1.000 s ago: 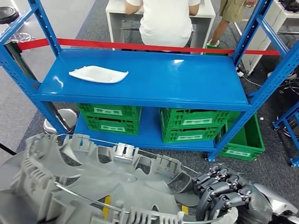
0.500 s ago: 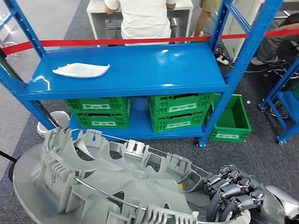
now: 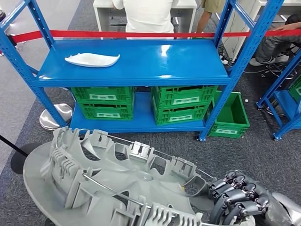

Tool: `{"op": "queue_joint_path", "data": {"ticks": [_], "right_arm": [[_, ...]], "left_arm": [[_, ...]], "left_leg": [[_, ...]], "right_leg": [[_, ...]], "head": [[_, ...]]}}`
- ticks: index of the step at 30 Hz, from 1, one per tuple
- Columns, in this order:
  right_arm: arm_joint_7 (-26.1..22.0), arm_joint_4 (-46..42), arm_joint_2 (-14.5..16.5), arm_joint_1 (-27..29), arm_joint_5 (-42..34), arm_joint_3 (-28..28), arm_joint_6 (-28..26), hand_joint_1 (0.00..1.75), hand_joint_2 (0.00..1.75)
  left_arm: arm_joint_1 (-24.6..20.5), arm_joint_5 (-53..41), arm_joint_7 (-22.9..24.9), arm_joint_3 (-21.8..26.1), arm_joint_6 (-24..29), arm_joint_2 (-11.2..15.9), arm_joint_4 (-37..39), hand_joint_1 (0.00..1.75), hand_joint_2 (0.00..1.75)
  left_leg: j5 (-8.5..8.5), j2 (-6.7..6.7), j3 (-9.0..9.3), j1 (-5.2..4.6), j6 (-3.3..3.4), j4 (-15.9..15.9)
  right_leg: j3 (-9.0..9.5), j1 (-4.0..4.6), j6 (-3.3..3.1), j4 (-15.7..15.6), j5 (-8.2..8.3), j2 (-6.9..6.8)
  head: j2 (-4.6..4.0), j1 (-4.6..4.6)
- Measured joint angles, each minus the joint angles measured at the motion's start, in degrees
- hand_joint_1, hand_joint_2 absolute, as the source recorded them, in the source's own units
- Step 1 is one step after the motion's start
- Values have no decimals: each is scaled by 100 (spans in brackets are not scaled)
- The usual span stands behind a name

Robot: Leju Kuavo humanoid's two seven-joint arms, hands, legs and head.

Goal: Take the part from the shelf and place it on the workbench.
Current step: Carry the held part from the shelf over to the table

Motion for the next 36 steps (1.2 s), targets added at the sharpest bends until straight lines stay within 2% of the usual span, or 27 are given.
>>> {"op": "queue_joint_path", "data": {"ticks": [1, 2, 3, 5, 7, 8, 9, 11, 12, 13, 15, 16, 17, 18, 19, 21, 23, 24, 26, 27, 28, 29, 31, 32, 33, 34, 36], "right_arm": [[-22, -4, 1, 54, 32, -5, -27, 175, 175], [-47, -9, 1, 114, 63, -11, -52, 175, 175], [-71, -15, 1, 171, 90, -20, -74, 175, 175], [-106, -33, 1, 265, 128, -42, -104, 175, 175], [-124, -60, 1, 334, 158, -69, -119, 175, 175], [-131, -75, 1, 367, 170, -84, -121, 175, 175], [-141, -86, 2, 400, 178, -98, -122, 175, 175], [-163, -104, 3, 461, 187, -124, -120, 175, 175], [-173, -109, 5, 481, 188, -136, -118, 175, 175], [-182, -116, 9, 499, 189, -148, -115, 175, 175], [-208, -134, 23, 534, 190, -162, -110, 175, 175], [-224, -144, 34, 551, 195, -165, -109, 175, 175], [-240, -150, 49, 564, 203, -166, -108, 175, 175], [-255, -153, 66, 575, 211, -166, -107, 175, 175], [-268, -154, 85, 582, 219, -166, -106, 175, 175], [-296, -158, 128, 587, 224, -166, -103, 175, 175], [-326, -174, 168, 580, 228, -167, -102, 175, 175], [-342, -181, 186, 577, 236, -167, -104, 175, 175], [-363, -187, 221, 575, 285, -170, -122, 175, 175], [-370, -190, 233, 578, 331, -172, -145, 175, 175], [-371, -195, 240, 580, 381, -177, -174, 175, 175], [-371, -201, 243, 582, 429, -183, -205, 175, 175], [-371, -212, 245, 591, 485, -198, -247, 175, 175], [-371, -217, 246, 603, 502, -207, -260, 175, 175], [-371, -224, 247, 621, 515, -215, -272, 175, 175], [-372, -233, 248, 639, 526, -225, -283, 175, 175], [-378, -250, 248, 660, 540, -244, -301, 175, 175]], "left_arm": [[4, -18, 0, -2, 1, 6, 0, 0, 0], [10, -37, 0, -6, 2, 10, 0, 0, 0], [15, -57, 0, -13, 4, 12, 0, 0, 0], [22, -89, -5, -27, 8, 13, 0, 0, 0], [25, -115, -33, -39, 4, 21, -1, 0, 0], [27, -124, -55, -43, -1, 26, -1, 0, 0], [29, -129, -74, -49, -6, 32, -1, 0, 0], [35, -133, -104, -56, -21, 48, -1, 0, 0], [40, -134, -114, -60, -28, 54, -1, 0, 0], [45, -138, -124, -62, -34, 60, -1, 0, 0], [49, -150, -137, -68, -42, 60, -1, 0, 0], [48, -158, -140, -69, -43, 64, -1, 0, 0], [46, -163, -142, -70, -43, 69, -1, 0, 0], [46, -168, -142, -70, -42, 76, -1, 0, 0], [45, -175, -142, -70, -40, 82, -1, 0, 0], [37, -184, -143, -70, -38, 95, -1, 0, 0], [21, -194, -147, -73, -38, 107, -1, 0, 0], [15, -205, -149, -74, -38, 110, -1, 0, 0], [22, -227, -152, -73, -37, 116, -1, 0, 0], [26, -237, -153, -73, -37, 119, -1, 0, 0], [31, -243, -153, -72, -36, 122, -1, 0, 0], [32, -251, -153, -72, -36, 125, -1, 0, 0], [32, -271, -153, -72, -37, 138, -1, 0, 0], [34, -280, -153, -72, -38, 143, -1, 0, 0], [35, -285, -153, -72, -40, 147, -1, 0, 0], [36, -290, -153, -72, -43, 148, -1, 0, 0], [37, -300, -153, -72, -48, 148, -1, 0, 0]], "left_leg": [[64, 1, -79, -2, 2, 3], [126, 2, -160, -5, -1, 6], [185, 2, -237, -7, -9, 9], [289, 1, -359, -9, -38, 15], [380, -5, -433, -23, -88, 26], [422, -7, -450, -29, -119, 30], [466, -8, -462, -32, -153, 27], [504, -10, -482, -23, -223, 26], [405, -14, -526, -19, -262, 91], [204, -18, -605, -14, -298, 259], [-388, -23, -864, -3, -357, 951], [-601, -22, -975, 1, -374, 1337], [-688, -22, -1024, 3, -384, 1622], [-632, -22, -973, 3, -386, 1714], [-488, -22, -814, 4, -384, 1594], [-240, -26, -229, 9, -372, 880], [-264, -49, 273, 5, -308, 152], [-306, -60, 380, -4, -264, -23], [-271, -55, 337, -16, -157, -52], [-228, -43, 297, -15, -106, -44], [-174, -29, 250, -9, -59, -45], [-114, -17, 190, -4, -24, -47], [14, -12, 38, -10, 3, -41], [82, -11, -48, -15, 4, -37], [147, -10, -133, -20, 2, -32], [207, -10, -214, -24, -5, -26], [311, -13, -348, -29, -34, -9]], "right_leg": [[-80, -1, 12, 376, -180, 0], [-80, -1, 16, 612, -238, 0], [28, -1, 12, 640, -178, 0], [568, -1, -11, 63, 73, -4], [1183, 7, -47, -777, 100, -8], [1337, 15, -70, -1027, 59, -7], [1381, 27, -99, -1140, 28, -3], [1295, 27, -182, -1150, 95, -2], [1245, 19, -230, -1154, 147, -8], [1191, 7, -270, -1161, 209, -14], [1033, -2, -309, -1158, 348, -17], [946, -3, -309, -1155, 419, -13], [852, -3, -307, -1152, 489, -11], [765, -4, -300, -1149, 556, -8], [683, -7, -289, -1148, 621, -7], [547, -5, -248, -1139, 742, 1], [471, 8, -189, -1121, 843, 0], [456, 13, -158, -1118, 891, -3], [438, -2, -95, -1123, 960, -6], [404, -12, -65, -1074, 887, -5], [343, -19, -37, -930, 714, -5], [251, -24, -13, -662, 444, -6], [42, -25, 22, 125, -107, -7], [-3, -25, 29, 451, -233, -7], [38, -24, 27, 606, -226, -7], [187, -23, 17, 543, -116, -7], [774, -16, -23, -175, 100, -8]], "head": [[0, 0], [0, -1], [0, -1], [0, -1], [1, -5], [1, -2], [1, -1], [1, 4], [1, -5], [0, -15], [0, -33], [0, -34], [0, -35], [0, -35], [0, -35], [0, -38], [1, -33], [1, -34], [2, -34], [2, -31], [2, -21], [1, -15], [0, -7], [0, -8], [0, -8], [0, -9], [1, -9]]}}
